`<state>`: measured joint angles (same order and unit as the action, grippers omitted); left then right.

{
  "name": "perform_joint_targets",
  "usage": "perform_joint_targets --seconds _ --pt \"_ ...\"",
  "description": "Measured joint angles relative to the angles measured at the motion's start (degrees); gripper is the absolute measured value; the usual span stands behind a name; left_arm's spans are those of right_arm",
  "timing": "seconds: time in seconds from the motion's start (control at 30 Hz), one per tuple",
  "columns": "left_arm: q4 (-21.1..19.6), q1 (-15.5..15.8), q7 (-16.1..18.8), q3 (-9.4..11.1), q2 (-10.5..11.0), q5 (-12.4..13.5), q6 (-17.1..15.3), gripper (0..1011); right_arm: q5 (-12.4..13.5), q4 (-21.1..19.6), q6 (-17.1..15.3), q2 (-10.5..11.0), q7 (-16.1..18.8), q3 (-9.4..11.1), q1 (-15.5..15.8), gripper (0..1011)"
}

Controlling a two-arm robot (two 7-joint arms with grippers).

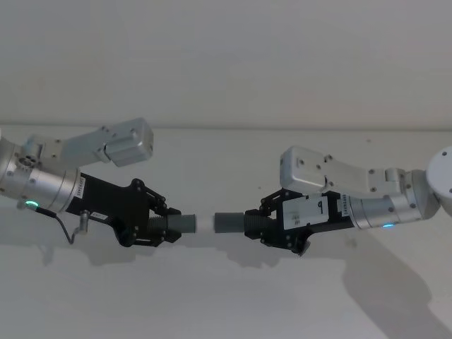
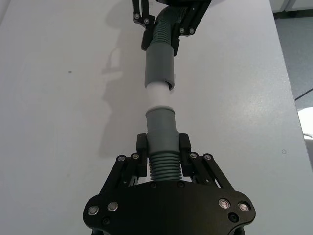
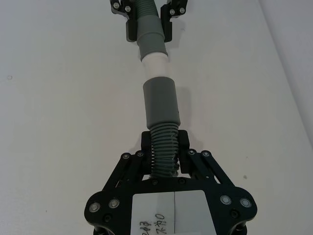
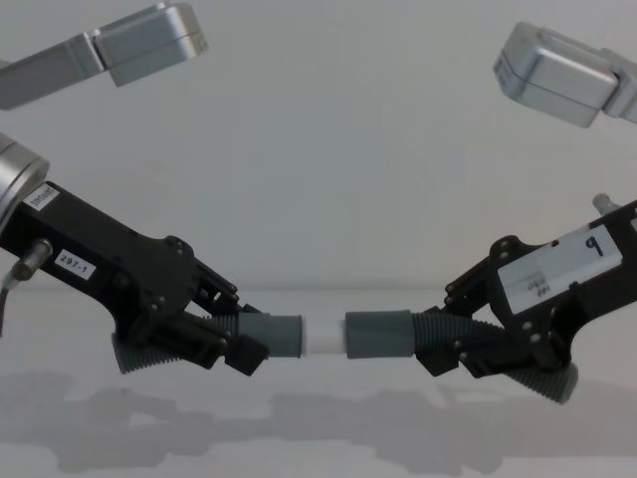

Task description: Use both hands to pick up one end of the pipe from the table, align the ends, and insert them.

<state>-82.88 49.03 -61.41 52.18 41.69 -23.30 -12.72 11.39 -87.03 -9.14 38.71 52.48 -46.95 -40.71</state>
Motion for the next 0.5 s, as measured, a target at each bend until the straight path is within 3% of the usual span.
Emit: perform_joint_targets --seconds 0.5 --pt "0.3 0.1 -0.5 0.1 -0.2 -0.6 0.7 368 0.2 0.1 0.1 -0.2 0.3 -0.3 -0.3 292"
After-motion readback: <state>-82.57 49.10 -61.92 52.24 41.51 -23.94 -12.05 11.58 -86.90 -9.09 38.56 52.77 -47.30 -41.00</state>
